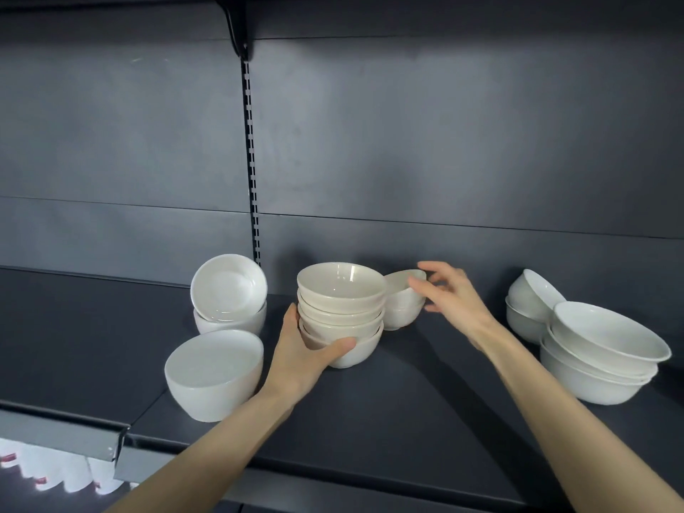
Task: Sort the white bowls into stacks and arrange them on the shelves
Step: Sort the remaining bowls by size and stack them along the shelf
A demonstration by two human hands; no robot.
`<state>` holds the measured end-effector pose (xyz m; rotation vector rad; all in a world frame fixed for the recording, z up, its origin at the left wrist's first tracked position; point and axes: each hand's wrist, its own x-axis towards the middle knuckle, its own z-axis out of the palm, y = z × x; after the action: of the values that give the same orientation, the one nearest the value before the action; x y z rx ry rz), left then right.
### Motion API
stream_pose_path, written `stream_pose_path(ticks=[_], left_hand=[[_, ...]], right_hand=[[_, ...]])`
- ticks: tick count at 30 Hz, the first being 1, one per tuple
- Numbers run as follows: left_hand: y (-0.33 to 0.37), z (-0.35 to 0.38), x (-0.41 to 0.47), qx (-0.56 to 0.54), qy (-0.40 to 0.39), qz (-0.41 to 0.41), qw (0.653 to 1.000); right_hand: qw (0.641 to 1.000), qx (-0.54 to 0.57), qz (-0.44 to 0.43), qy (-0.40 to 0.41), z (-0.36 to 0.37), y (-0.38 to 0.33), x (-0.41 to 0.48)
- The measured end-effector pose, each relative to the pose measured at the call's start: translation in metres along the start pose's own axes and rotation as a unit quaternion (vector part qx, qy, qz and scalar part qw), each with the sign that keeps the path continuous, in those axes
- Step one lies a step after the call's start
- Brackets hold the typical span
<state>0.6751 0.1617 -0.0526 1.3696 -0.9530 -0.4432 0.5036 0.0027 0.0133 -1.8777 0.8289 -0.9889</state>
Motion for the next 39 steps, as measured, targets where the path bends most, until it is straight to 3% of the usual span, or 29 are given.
stream_pose_path(ticks=[7, 24, 39], left_hand=[[-0.003, 0.002, -0.001, 0.003, -0.004, -0.018, 1.0], [-0.009, -0.005, 0.007, -0.005, -0.02, -0.038, 0.999], [-0.005, 0.012, 0.011, 0.009, -0.024, -0.055, 0.998]], right_hand=[[0.985, -0.158, -0.004, -0.064, 0.006, 0.03, 0.012], [0.984, -0.177, -0.011, -0.016, 0.016, 0.033, 0.023], [0.985, -0.165, -0.016, 0.047, -0.052, 0.034, -0.052]])
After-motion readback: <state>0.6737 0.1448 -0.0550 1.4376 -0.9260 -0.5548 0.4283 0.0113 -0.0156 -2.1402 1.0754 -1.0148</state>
